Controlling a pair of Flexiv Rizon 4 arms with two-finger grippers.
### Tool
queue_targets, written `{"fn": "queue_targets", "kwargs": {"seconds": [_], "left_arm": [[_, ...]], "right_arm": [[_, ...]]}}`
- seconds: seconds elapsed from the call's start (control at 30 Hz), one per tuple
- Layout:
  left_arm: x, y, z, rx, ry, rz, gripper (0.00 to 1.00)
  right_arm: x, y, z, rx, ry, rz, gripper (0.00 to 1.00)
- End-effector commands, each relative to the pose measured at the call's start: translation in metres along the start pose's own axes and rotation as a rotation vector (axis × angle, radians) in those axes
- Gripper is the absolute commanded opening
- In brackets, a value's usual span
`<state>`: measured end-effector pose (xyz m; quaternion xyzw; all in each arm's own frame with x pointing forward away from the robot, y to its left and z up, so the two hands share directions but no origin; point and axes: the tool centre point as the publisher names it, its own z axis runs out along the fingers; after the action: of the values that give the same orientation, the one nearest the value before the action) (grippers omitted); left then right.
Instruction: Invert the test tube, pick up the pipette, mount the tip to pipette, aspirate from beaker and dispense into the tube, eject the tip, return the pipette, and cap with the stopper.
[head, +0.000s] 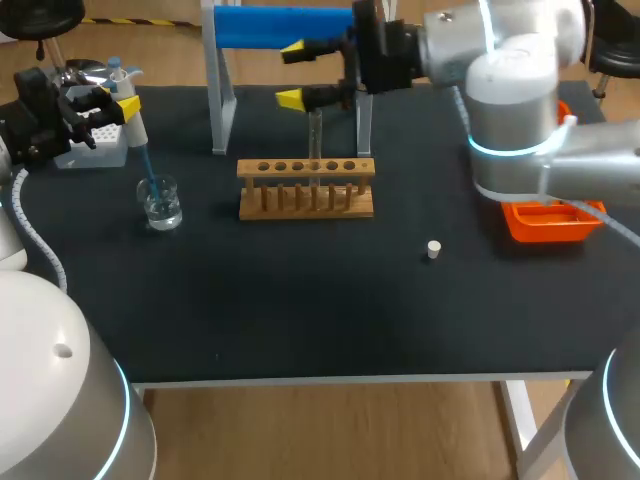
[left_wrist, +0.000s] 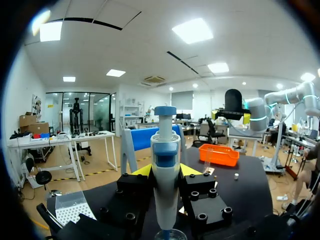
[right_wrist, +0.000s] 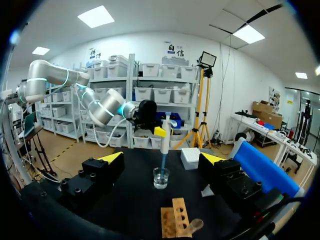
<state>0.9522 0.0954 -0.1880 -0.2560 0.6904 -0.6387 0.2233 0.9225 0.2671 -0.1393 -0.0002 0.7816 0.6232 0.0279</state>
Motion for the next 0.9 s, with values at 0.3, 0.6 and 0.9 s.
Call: {"fn": "queue_targets", "kwargs": {"seconds": [0.3,0.6,0.9], "left_arm": [[0.001,-0.001,-0.001,-0.001,-0.002,-0.001,0.0],[0.001,-0.001,-0.001,-0.001,-0.002,-0.001,0.0],[0.001,-0.001,-0.001,-0.001,-0.002,-0.001,0.0]], "right_arm": [[-0.016,-0.038,-0.046,0.023,-0.023,0.001,1.0],[-0.025,-0.066,-0.048,0.041,-0.032,-0.007,1.0],[-0.028,-0.088,-0.044,0.058,-0.019,0.0,1.0]]}}
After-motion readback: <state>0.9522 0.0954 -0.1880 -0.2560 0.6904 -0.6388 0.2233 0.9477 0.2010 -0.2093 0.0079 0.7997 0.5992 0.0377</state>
